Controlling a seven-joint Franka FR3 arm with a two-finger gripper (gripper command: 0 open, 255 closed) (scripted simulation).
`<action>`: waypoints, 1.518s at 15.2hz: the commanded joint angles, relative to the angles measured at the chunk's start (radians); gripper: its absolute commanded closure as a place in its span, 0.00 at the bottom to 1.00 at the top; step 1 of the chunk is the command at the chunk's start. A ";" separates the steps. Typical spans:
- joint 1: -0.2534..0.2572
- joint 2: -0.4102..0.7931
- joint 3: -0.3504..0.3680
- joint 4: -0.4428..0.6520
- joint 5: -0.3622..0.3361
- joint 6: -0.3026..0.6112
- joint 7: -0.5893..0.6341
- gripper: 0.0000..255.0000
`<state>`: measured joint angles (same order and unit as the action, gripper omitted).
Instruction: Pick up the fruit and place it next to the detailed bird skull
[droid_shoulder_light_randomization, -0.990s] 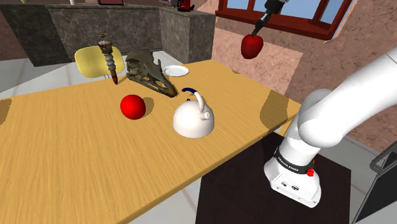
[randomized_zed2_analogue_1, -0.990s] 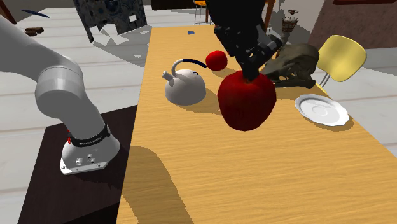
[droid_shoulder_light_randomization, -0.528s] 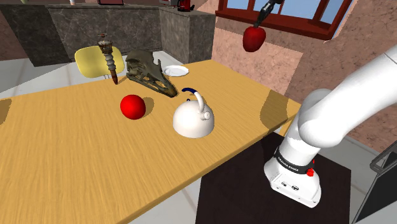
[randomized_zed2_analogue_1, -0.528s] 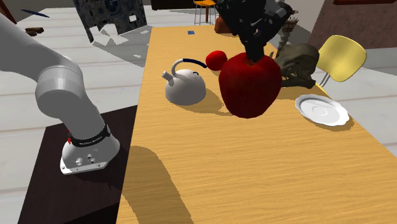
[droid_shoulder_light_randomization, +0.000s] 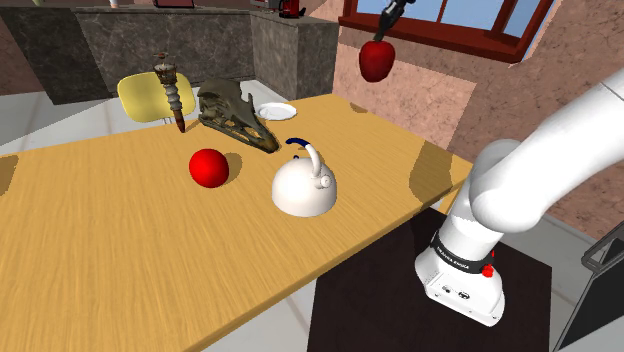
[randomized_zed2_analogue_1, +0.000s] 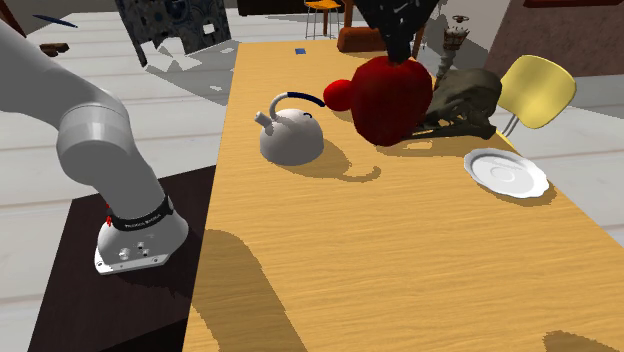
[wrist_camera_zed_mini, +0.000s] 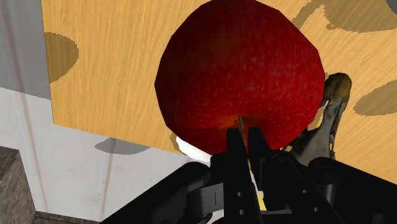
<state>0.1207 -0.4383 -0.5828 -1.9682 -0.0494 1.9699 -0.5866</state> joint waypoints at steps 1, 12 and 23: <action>0.010 0.009 0.036 -0.002 0.001 0.011 0.047 1.00; 0.087 0.137 0.194 0.061 0.019 0.067 0.272 1.00; 0.098 0.159 0.215 -0.045 0.017 0.194 0.309 1.00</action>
<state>0.2193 -0.2784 -0.3679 -1.9961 -0.0318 2.1467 -0.2782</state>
